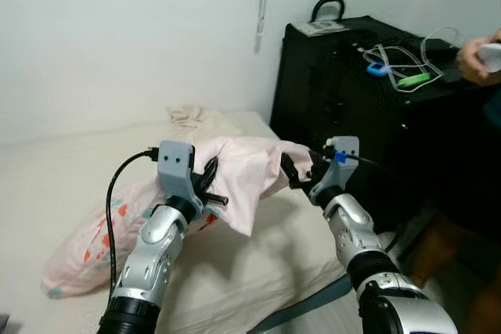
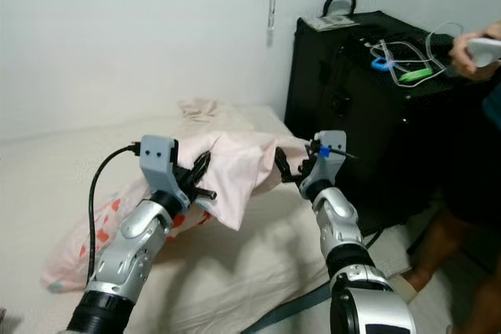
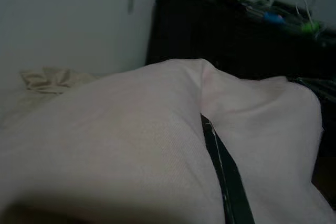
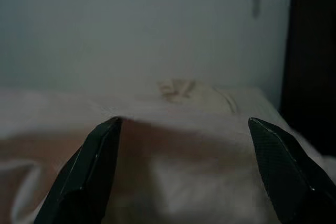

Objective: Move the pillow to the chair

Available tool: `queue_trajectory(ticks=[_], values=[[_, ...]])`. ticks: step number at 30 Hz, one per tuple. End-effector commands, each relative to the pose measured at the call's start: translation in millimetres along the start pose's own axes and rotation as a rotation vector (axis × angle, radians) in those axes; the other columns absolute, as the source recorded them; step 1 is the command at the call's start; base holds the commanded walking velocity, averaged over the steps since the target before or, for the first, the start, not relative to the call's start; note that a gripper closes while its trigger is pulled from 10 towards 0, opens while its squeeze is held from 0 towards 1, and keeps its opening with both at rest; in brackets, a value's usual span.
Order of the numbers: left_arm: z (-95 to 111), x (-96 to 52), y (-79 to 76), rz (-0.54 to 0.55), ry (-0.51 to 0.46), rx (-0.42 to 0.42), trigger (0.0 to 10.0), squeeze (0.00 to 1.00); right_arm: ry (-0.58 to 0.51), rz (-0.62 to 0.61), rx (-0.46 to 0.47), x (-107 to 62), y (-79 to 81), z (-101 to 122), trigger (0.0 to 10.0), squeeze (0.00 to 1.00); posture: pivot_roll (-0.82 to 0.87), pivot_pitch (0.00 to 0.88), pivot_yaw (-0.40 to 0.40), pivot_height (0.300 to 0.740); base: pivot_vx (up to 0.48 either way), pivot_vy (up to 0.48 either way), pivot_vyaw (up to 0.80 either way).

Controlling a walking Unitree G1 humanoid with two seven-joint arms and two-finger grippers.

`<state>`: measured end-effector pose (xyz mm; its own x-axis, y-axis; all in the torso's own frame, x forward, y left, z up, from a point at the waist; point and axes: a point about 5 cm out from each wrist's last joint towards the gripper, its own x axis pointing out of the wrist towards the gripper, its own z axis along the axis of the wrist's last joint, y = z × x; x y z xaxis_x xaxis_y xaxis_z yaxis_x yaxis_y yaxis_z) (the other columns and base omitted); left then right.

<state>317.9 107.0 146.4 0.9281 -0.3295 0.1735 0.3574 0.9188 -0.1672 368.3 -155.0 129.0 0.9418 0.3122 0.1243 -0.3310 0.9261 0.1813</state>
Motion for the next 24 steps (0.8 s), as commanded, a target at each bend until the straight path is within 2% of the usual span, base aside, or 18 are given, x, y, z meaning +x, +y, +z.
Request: queue_trajectory(ticks=[1,11,22,24], values=[[1.4,0.9,4.9,0.029,-0.018,-0.005,10.0,0.0,-0.02,0.026,0.002,4.4,7.9,3.2,10.0,0.0,0.07,0.0,-0.086,0.74,0.0,0.0,0.72],[-10.8,-4.2,5.0,0.043,0.017,-0.006,10.0,0.0,0.038,0.014,0.005,-2.6,6.9,-11.2,10.0,0.0,0.08,0.0,-0.093,0.74,0.0,0.0,0.72],[-14.3,-6.3,9.7,0.06,0.029,0.003,10.0,0.0,0.065,0.006,0.007,-7.0,6.5,-18.3,10.0,0.0,0.08,0.0,-0.093,0.74,0.0,0.0,0.71],[-19.7,-9.5,8.6,0.038,0.057,0.015,10.0,0.0,0.066,0.004,0.009,-8.6,6.6,-19.9,10.0,0.0,0.07,0.0,-0.09,0.74,0.0,0.0,0.72]])
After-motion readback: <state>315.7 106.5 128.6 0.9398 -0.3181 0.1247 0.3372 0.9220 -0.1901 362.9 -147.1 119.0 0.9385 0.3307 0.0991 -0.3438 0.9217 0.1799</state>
